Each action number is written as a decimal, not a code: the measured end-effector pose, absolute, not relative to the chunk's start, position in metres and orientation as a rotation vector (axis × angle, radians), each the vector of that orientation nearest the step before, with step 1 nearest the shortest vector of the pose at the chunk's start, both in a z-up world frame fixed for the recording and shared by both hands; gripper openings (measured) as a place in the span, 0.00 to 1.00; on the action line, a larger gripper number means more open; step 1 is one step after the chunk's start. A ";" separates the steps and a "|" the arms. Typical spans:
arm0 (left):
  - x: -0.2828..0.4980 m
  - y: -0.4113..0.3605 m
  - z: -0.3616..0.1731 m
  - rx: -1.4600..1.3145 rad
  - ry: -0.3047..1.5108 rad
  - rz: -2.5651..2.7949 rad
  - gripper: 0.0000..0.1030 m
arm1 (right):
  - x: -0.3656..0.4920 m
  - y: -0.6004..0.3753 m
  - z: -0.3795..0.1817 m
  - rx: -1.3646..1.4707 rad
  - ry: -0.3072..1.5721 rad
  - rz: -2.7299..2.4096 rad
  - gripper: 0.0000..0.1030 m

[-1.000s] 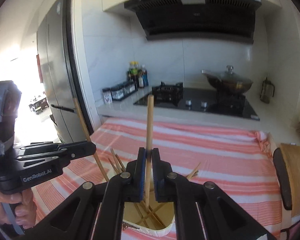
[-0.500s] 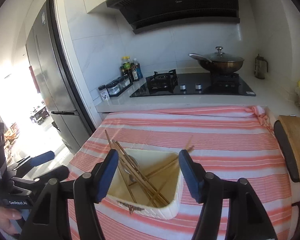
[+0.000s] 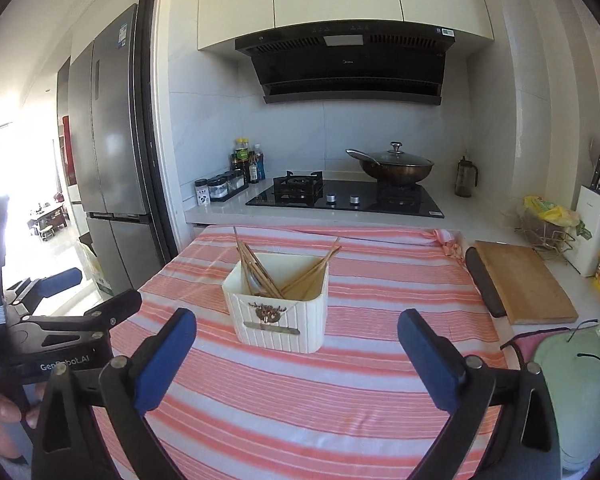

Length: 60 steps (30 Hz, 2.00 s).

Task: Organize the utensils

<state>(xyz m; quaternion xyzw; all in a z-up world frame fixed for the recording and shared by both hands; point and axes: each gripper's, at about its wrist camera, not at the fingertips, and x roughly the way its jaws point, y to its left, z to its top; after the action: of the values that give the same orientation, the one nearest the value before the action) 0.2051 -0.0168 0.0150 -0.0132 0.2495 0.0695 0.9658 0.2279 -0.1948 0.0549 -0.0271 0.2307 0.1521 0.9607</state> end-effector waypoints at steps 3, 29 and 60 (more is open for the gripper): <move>0.192 -0.020 0.017 -0.019 0.510 0.134 1.00 | 0.214 -0.194 0.059 -0.070 0.472 0.289 0.99; 0.144 -0.023 0.039 -0.009 0.502 0.158 1.00 | 0.166 -0.179 0.072 -0.100 0.461 0.330 0.99; 0.138 -0.020 0.040 -0.011 0.506 0.166 1.00 | 0.157 -0.172 0.076 -0.118 0.456 0.325 0.99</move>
<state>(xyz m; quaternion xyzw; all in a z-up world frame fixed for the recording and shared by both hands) 0.1384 -0.0198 0.0403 -0.0055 0.2499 0.0822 0.9648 0.1570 -0.1722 0.0762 -0.0583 0.2248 0.1602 0.9594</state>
